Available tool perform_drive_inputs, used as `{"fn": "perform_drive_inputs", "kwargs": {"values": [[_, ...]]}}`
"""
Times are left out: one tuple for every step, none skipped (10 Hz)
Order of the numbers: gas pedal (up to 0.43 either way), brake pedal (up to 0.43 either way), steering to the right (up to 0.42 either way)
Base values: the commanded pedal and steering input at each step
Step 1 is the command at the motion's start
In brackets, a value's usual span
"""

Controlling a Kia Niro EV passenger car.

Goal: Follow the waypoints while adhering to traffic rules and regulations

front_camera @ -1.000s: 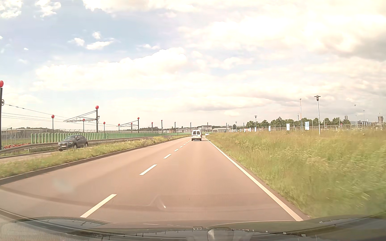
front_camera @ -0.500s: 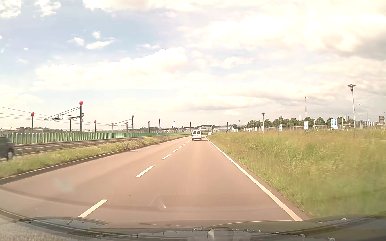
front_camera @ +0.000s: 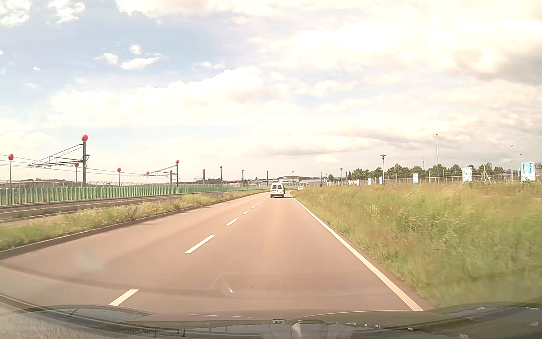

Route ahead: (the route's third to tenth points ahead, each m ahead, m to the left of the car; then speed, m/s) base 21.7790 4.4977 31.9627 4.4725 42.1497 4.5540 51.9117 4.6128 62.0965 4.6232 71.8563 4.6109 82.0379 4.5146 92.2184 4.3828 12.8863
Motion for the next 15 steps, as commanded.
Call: {"fn": "perform_drive_inputs", "kwargs": {"values": [[0.028, 0.0, -0.001], [0.028, 0.0, -0.001], [0.028, 0.0, -0.001], [0.028, 0.0, -0.001], [0.028, 0.0, -0.001], [0.028, 0.0, -0.001], [0.028, 0.0, -0.001], [0.028, 0.0, -0.001], [0.028, 0.0, -0.001], [0.039, 0.0, -0.001], [0.047, 0.0, -0.001], [0.047, 0.0, -0.001], [0.047, 0.0, -0.001], [0.047, 0.0, -0.001], [0.047, 0.0, -0.001]]}}
